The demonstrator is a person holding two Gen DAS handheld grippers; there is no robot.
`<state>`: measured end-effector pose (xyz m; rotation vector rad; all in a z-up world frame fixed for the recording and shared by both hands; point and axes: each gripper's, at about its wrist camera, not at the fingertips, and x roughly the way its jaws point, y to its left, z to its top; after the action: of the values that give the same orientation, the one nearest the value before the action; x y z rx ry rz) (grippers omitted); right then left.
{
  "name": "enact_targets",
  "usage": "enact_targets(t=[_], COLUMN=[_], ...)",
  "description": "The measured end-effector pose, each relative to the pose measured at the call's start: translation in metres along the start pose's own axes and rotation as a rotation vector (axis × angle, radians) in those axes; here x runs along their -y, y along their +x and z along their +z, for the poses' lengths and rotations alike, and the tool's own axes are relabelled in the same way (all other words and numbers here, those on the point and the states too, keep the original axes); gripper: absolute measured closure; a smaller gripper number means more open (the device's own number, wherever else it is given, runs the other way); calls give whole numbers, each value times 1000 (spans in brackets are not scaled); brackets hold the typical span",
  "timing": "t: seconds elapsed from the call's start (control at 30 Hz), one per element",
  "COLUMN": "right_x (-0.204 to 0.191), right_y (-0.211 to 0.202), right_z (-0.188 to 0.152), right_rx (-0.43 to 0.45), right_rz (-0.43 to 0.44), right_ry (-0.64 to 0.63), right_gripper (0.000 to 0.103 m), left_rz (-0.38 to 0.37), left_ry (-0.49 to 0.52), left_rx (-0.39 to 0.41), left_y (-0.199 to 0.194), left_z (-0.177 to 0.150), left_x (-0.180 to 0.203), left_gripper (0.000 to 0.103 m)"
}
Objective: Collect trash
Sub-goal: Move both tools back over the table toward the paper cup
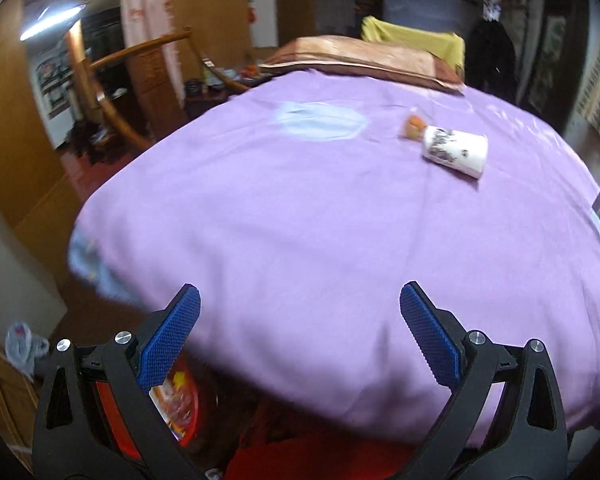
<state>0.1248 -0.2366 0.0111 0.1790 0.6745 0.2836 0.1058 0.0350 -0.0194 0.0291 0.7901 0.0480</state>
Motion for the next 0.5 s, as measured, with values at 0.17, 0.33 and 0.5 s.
enact_targets(t=[0.17,0.33,0.5], right_x=[32,63,84], right_y=[20,36,44], right_z=[8,5,4], right_rx=[-10,-14,-52], right_rz=[-102,-116,-68], right_ry=[7,61,145], right_gripper=[6,6,6], left_rz=[-27,-75,-99], left_ry=[100,170,259], left_rx=[21,21,15], left_y=[29,57,83], left_z=[46,85,100], left_x=[50,103,157], left_gripper=[7,7,7])
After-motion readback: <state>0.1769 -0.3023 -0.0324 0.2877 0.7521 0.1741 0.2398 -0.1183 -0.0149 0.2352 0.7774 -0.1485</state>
